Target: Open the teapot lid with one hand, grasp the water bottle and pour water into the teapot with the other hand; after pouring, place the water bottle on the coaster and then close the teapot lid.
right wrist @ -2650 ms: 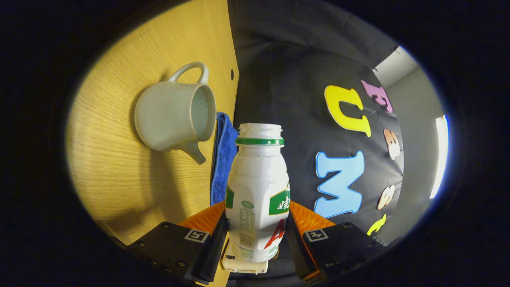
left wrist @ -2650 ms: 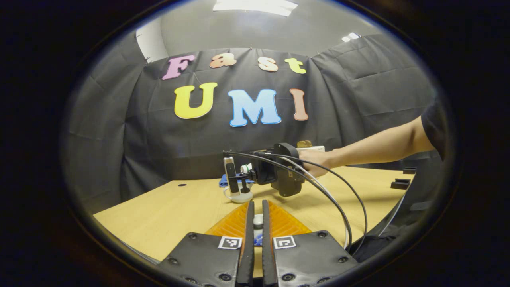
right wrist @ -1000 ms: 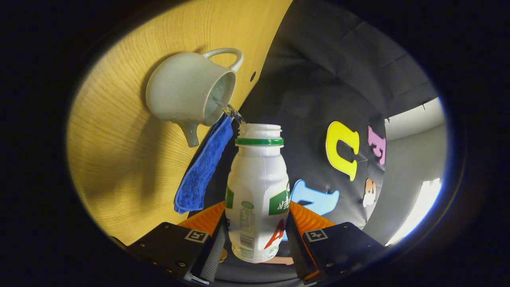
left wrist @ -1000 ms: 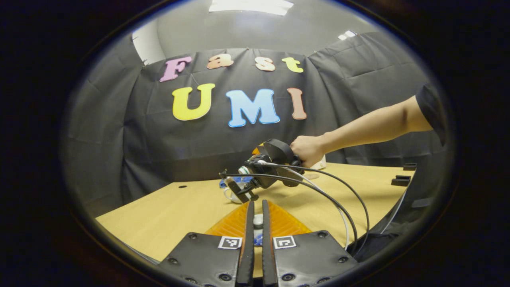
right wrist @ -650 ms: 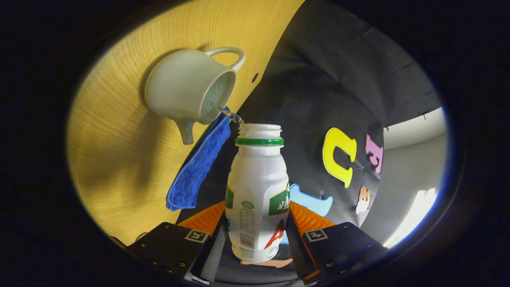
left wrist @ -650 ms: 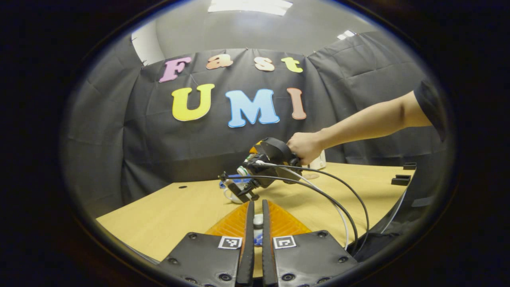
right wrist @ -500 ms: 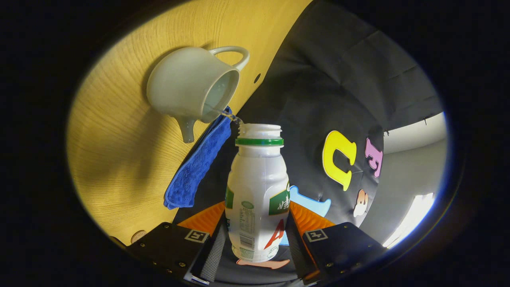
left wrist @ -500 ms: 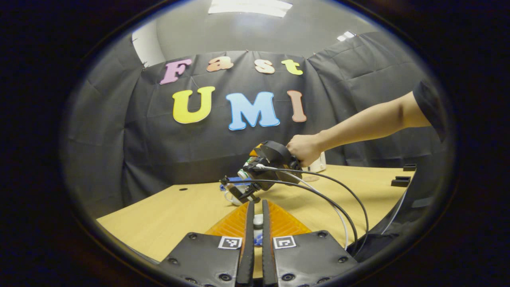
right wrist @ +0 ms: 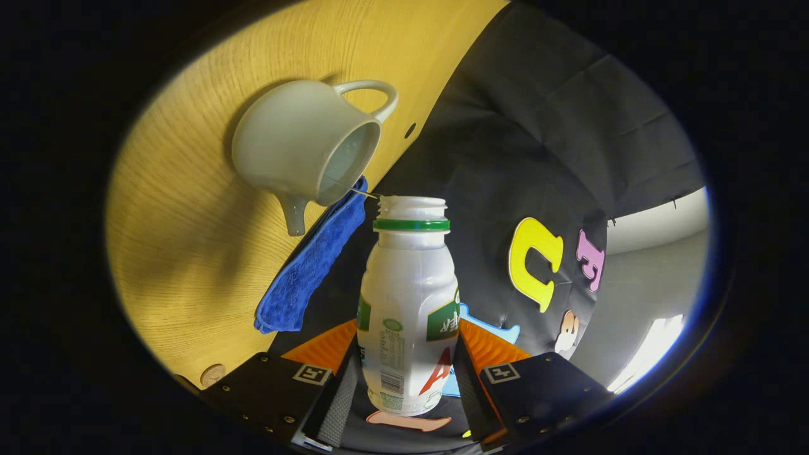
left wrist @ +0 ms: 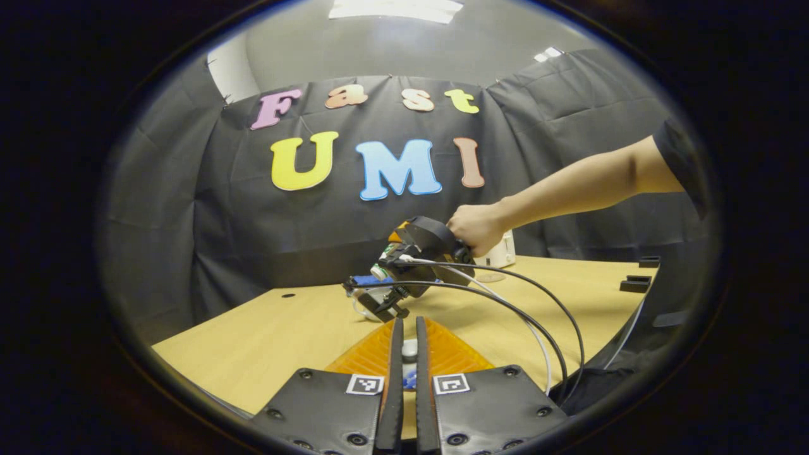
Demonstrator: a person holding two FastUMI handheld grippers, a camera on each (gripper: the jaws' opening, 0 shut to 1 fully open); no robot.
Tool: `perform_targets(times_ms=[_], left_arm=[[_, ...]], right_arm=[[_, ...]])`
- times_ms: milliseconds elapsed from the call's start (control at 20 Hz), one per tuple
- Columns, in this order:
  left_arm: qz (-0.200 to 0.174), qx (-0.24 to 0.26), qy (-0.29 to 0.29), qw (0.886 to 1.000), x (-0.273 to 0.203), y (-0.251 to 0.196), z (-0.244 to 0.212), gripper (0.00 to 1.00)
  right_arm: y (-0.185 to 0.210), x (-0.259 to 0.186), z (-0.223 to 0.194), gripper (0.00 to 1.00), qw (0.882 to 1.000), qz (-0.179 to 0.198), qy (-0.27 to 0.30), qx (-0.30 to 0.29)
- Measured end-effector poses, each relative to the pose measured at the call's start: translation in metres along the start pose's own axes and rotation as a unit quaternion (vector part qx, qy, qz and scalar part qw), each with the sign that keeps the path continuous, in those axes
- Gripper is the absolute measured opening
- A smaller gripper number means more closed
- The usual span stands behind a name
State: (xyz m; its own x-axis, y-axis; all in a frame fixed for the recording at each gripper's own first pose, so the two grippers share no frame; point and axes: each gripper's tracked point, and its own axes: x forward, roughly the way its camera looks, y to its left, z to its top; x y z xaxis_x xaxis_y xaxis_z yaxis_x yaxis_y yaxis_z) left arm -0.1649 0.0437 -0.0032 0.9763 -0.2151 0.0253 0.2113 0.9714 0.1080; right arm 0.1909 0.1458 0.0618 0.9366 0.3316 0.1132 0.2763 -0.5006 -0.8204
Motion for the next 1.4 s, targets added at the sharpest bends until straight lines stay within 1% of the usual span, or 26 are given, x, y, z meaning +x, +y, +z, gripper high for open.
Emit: perform_targets(times_ms=[200,450,700,900,1000,1050,1100,1150,1200,1250,1300,1400], left_arm=[[0.0,0.006,0.001,1.0,-0.001,0.0,0.0,0.19],[0.001,0.008,-0.001,1.0,-0.002,0.001,0.004,0.19],[0.001,0.012,-0.003,1.0,-0.002,0.0,0.003,0.19],[0.002,0.011,-0.001,1.0,-0.003,0.002,0.003,0.19],[0.002,0.001,-0.005,1.0,-0.004,0.006,0.006,0.19],[0.003,-0.006,-0.006,1.0,-0.004,0.008,0.007,0.14],[0.005,-0.012,-0.005,1.0,-0.004,0.01,0.005,0.19],[0.008,-0.016,-0.006,1.0,-0.004,0.014,0.005,0.19],[0.009,-0.022,-0.006,1.0,-0.003,0.017,0.005,0.14],[0.009,-0.031,-0.008,0.999,-0.003,0.019,0.006,0.14],[0.01,-0.04,-0.009,0.999,-0.003,0.021,0.008,0.19],[0.017,-0.054,-0.012,0.998,-0.004,0.031,0.009,0.19]], right_arm=[[-0.002,-0.001,0.003,0.73,1.0,-0.003,-0.003,-0.022],[-0.006,-0.001,0.004,0.72,0.999,-0.017,-0.01,-0.048],[-0.015,0.004,0.001,0.72,0.998,-0.026,-0.014,-0.056],[-0.016,0.006,0.003,0.72,0.998,-0.029,-0.015,-0.051],[-0.012,0.007,0.0,0.72,0.999,-0.024,-0.013,-0.027],[-0.007,0.007,-0.001,0.72,1.0,-0.02,-0.013,-0.011],[-0.006,0.008,-0.001,0.72,1.0,-0.018,-0.013,0.004],[-0.003,0.009,-0.001,0.72,1.0,-0.017,-0.011,0.02],[0.001,0.009,-0.003,0.72,0.999,-0.011,-0.011,0.038],[0.006,0.008,-0.004,0.72,0.998,-0.006,-0.009,0.06],[0.013,0.007,-0.004,0.72,0.996,0.004,-0.007,0.089],[0.024,0.008,-0.004,0.73,0.986,0.024,-0.004,0.163]])
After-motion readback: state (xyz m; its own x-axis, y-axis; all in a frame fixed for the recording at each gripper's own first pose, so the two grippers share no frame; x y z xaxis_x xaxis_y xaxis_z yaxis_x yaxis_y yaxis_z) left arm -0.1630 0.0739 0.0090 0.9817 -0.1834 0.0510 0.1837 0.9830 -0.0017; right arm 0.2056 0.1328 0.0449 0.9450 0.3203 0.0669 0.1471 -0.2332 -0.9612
